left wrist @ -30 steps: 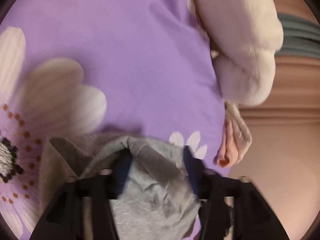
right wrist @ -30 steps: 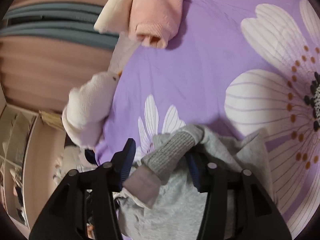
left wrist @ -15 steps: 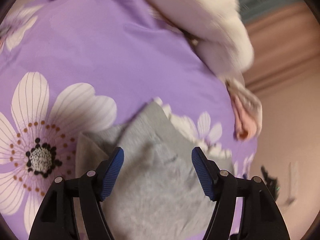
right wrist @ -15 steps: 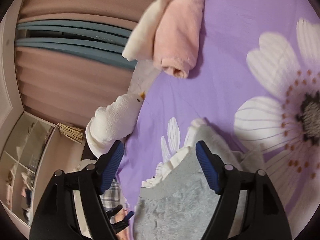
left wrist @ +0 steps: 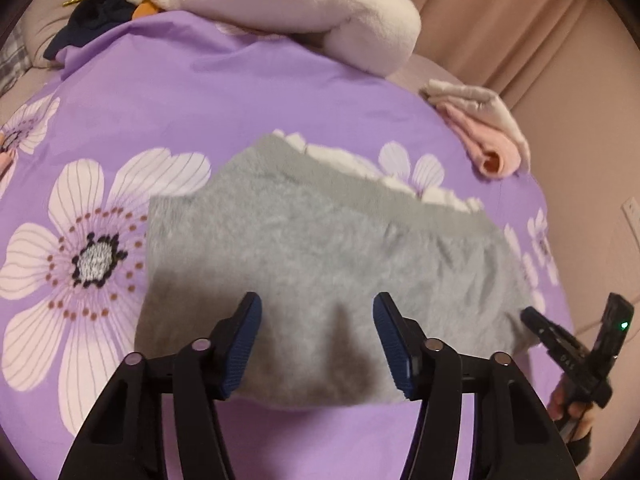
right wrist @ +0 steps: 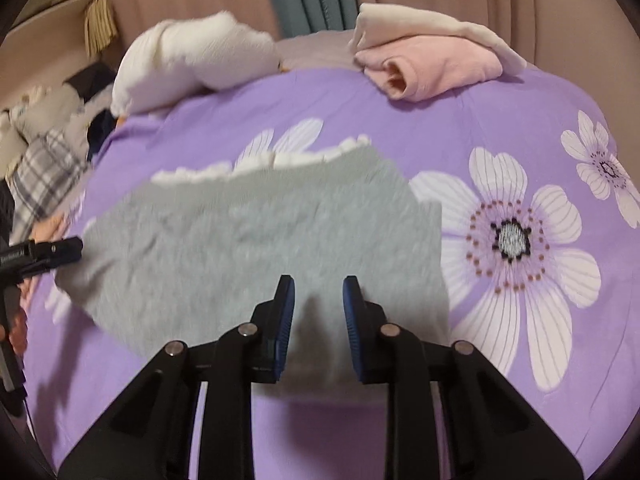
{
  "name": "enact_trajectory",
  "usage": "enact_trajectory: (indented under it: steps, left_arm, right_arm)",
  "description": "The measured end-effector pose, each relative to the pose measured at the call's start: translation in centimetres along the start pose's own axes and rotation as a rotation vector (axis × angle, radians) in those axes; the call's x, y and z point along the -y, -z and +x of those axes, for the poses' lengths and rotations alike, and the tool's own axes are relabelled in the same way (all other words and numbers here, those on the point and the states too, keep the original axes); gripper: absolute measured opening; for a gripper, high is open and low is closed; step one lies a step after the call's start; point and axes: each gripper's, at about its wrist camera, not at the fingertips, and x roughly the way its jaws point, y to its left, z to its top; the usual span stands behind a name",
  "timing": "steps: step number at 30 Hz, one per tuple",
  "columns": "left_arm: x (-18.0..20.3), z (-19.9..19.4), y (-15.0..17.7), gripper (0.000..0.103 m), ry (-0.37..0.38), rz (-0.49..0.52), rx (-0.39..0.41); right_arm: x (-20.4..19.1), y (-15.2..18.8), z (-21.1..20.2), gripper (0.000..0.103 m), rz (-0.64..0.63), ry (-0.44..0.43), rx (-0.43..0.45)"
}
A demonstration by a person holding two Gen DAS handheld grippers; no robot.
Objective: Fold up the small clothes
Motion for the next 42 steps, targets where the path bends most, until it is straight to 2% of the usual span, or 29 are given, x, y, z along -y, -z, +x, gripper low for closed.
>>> enact_trajectory:
  steps: [5, 7, 10, 15, 18, 23, 25, 30, 32, 35, 42]
  left_arm:
    - [-1.8, 1.9, 2.4, 0.046, -0.031, -0.018, -0.060]
    - [-1.8, 1.5, 3.2, 0.046, -0.032, 0.014, -0.045]
    - [-1.7, 0.9, 4.0, 0.046, -0.034, 0.035, -0.045]
    - [-2.6, -1.8, 5.1, 0.046, 0.004, 0.020, -0.041]
    - [-3.7, -4.0, 5.7, 0.046, 0.021, -0.008, -0.019]
    - [-5.4, -5.6, 6.3, 0.050, 0.027, -0.066, -0.003]
    - [-6.1, -5.6, 6.4, 0.057, 0.045, -0.106, -0.003]
    - [-6.2, -5.5, 5.8, 0.057, 0.067, -0.166, 0.022]
    - [-5.6, -6.1, 5.3, 0.057, 0.061, -0.152, 0.057]
    - [-3.4, -6.4, 4.2, 0.057, 0.052, -0.075, 0.092]
    - [1.3, -2.4, 3.4, 0.057, 0.041, 0.096, 0.025]
  right_arm:
    - [0.2, 1.5, 1.8, 0.022, 0.000, 0.061, -0.066]
    - [0.7, 2.4, 2.2, 0.020, 0.001, 0.072, -0.091]
    - [1.0, 3.2, 1.9, 0.020, 0.014, 0.062, -0.083]
    - [2.2, 3.9, 1.0, 0.020, 0.085, 0.022, -0.098]
    - [1.9, 4.4, -0.7, 0.025, 0.069, 0.013, -0.070]
    - [0.5, 4.9, -3.0, 0.045, 0.038, -0.037, -0.024]
    - [-0.2, 4.7, -3.4, 0.046, 0.028, -0.067, -0.012]
    - [-2.8, 4.1, -3.2, 0.047, -0.011, -0.125, -0.013]
    - [-4.5, 3.7, -2.4, 0.046, -0.049, -0.131, -0.020]
    - [-6.7, 2.9, -1.0, 0.044, -0.097, -0.125, -0.024]
    - [-11.0, 0.8, 2.8, 0.032, -0.088, -0.225, -0.027]
